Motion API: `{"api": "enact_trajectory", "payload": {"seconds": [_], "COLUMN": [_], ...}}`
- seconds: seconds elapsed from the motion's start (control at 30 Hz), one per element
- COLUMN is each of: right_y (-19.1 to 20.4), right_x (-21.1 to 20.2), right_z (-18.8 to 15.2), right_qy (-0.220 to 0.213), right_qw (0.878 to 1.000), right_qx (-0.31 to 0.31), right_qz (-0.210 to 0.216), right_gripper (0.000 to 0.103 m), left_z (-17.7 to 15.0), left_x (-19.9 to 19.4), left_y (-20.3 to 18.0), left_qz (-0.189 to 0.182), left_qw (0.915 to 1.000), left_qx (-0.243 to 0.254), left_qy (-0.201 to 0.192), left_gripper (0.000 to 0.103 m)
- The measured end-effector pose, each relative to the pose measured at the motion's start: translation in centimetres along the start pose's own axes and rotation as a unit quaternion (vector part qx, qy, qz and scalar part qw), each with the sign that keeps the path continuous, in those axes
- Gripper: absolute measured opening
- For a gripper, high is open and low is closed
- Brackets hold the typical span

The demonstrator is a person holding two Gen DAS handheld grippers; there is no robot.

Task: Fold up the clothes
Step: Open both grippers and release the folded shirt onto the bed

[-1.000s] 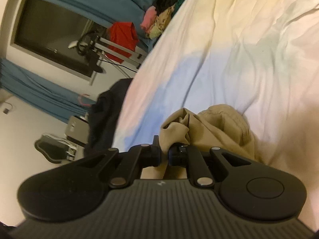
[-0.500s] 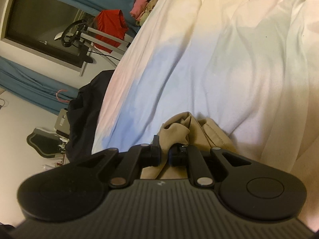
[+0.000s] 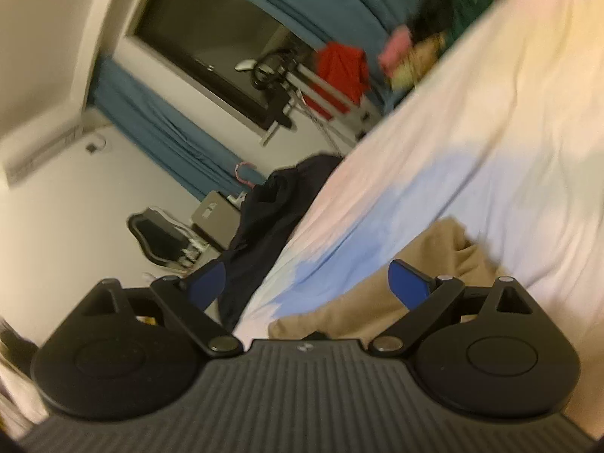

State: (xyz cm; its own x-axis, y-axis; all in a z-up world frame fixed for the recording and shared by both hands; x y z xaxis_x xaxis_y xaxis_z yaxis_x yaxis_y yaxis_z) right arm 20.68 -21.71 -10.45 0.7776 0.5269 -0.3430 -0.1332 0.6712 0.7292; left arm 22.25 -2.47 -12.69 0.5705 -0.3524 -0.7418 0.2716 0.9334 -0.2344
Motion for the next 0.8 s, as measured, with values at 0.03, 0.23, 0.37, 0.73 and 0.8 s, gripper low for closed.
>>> {"api": "enact_trajectory", "payload": {"seconds": [0.03, 0.23, 0.37, 0.73, 0.8], "right_y": [0.4, 0.5, 0.0, -2.0, -1.5], "right_x": [-0.3, 1.7, 4.8, 8.1, 7.3], "right_z": [-0.2, -1.8, -2.5, -3.1, -3.2], "right_qy": [0.006, 0.084, 0.119, 0.126, 0.123], "right_qw": [1.000, 0.983, 0.964, 0.956, 0.955], "right_qx": [-0.023, -0.100, -0.144, -0.143, -0.147], "right_qz": [-0.016, -0.126, -0.188, -0.223, -0.224], "right_gripper": [0.084, 0.027, 0.027, 0.024, 0.025], "left_z": [-0.3, -1.1, -1.0, -0.9, -1.1], "left_x": [-0.3, -0.6, 0.4, 3.2, 2.4], "left_y": [-0.2, 0.3, 1.0, 1.5, 1.3], "left_qz": [0.007, 0.067, 0.083, 0.102, 0.094], "left_qw": [0.9999, 0.9975, 0.9961, 0.9933, 0.9942], "left_qx": [0.008, 0.021, 0.029, 0.046, 0.045], "left_qy": [-0.004, -0.004, 0.012, 0.028, 0.027], "left_gripper": [0.085, 0.085, 0.085, 0.085, 0.085]}}
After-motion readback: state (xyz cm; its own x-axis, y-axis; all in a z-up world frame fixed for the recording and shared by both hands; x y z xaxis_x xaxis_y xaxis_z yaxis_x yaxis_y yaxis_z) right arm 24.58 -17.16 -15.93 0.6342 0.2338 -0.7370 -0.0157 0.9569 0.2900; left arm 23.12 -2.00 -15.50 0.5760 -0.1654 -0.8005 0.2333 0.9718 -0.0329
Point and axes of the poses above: each gripper's, at about its wrist camera, not at the fingertips, and x roughly the way its jaws point, y to its left, z to its top, the point moved 2 cm from there along x, roughly the way its jaws point, and after that the axes turned 12 degrees about y, right-handed, at the moved point
